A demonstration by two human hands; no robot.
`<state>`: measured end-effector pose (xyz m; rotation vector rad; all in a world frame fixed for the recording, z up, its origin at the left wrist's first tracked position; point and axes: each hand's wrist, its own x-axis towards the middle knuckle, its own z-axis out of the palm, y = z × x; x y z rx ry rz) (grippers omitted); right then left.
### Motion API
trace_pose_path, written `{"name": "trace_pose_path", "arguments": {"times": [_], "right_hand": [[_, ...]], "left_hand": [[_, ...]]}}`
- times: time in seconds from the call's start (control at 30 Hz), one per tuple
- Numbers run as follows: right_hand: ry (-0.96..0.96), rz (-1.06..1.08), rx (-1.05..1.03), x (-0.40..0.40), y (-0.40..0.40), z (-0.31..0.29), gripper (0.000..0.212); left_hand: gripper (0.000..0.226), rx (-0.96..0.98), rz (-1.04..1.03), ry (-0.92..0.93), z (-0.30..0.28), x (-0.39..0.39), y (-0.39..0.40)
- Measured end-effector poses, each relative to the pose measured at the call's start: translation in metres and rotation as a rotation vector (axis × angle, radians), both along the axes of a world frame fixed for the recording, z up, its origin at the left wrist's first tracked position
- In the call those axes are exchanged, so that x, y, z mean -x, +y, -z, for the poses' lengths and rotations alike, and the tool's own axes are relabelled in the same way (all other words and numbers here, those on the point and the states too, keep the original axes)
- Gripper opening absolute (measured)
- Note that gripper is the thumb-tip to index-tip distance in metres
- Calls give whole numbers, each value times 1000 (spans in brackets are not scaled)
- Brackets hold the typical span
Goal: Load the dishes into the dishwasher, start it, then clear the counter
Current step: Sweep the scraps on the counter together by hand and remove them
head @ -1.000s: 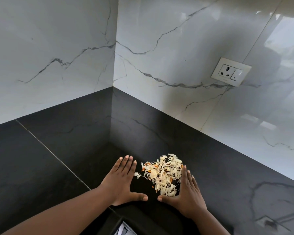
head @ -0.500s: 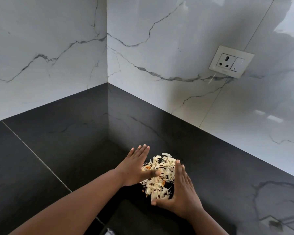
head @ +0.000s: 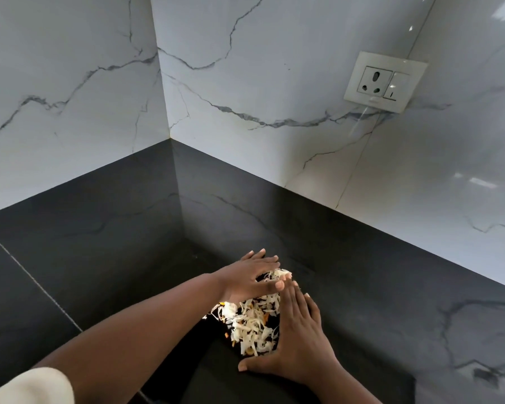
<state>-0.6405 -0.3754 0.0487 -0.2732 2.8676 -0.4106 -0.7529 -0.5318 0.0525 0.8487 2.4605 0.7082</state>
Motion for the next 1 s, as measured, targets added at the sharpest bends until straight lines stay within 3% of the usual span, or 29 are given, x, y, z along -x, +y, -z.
{"name": "trace_pose_path", "arguments": {"times": [0.13,0.27,0.33,0.47,0.63,0.83,1.0], "right_hand": [[17,9,27,-1,0,0,153],[39,25,64,-2,1,-2,152],[46,47,91,-3,0,-3,151],[48,98,131,-3,-1,-5,149],[51,161,156,5,-2,-5,140],[38,60,153,27,3,-4,140],[10,-126,136,32,10,-5,133]], "left_hand": [[94,-52,-47,-140,-3,-17,-13],[97,-256,-105,-255,-20,-37,-27],[96,-266,-189,-208,-27,-41,-42],[88,81,-247,28,-27,-54,-75],[119,370,-177,202,7,-76,-96],[134,275,-248,233,14,-103,-51],[131,180,-230,245,12,-102,-45]]}}
